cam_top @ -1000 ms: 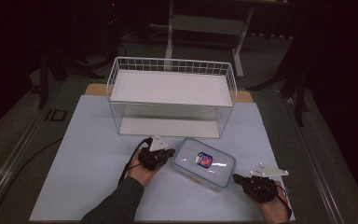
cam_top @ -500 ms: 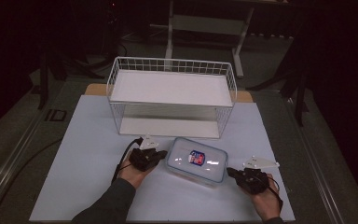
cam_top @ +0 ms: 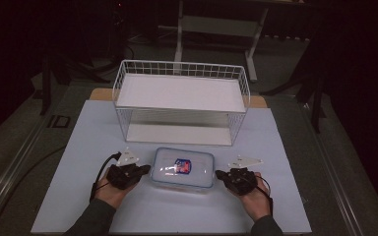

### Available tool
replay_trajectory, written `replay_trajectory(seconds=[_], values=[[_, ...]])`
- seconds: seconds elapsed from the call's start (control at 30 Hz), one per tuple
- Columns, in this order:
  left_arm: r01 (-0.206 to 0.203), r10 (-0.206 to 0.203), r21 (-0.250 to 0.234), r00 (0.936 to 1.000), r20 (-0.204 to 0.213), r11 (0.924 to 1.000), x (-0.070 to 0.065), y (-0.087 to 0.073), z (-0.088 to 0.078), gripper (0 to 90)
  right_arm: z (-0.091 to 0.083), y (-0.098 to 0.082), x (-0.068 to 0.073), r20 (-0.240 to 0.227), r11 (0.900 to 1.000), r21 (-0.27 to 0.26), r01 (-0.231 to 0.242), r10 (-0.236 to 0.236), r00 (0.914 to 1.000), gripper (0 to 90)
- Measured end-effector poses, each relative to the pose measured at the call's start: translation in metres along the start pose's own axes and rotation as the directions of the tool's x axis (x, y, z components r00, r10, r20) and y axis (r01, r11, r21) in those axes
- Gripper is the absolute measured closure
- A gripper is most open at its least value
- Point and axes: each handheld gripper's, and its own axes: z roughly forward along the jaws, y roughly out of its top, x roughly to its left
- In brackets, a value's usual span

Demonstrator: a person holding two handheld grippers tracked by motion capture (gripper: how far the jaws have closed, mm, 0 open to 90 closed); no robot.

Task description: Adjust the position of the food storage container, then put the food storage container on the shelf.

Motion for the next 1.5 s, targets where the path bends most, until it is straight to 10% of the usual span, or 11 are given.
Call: replay_trajectory(seconds=[0.77, 1.2, 1.5], values=[[0.055, -0.054, -0.061, 0.9985, 0.009, 0.9967, 0.009, -0.008, -0.012, 84.9, 0.004, 0.011, 0.003, 0.048, 0.998, -0.061, -0.013, 0.016, 0.9987, 80.4], [0.162, -0.150, -0.137, 0.9841, 0.095, 0.9772, 0.009, 0.000, -0.013, 46.0, 0.007, 0.021, 0.013, -0.063, 0.991, -0.090, -0.095, 0.090, 0.9940, 40.5], [0.202, -0.195, -0.054, 0.9744, 0.113, 0.9780, 0.009, 0.003, 0.008, 27.6, 0.020, 0.021, 0.013, -0.113, 0.986, -0.046, -0.158, 0.152, 0.9818, 22.8]])
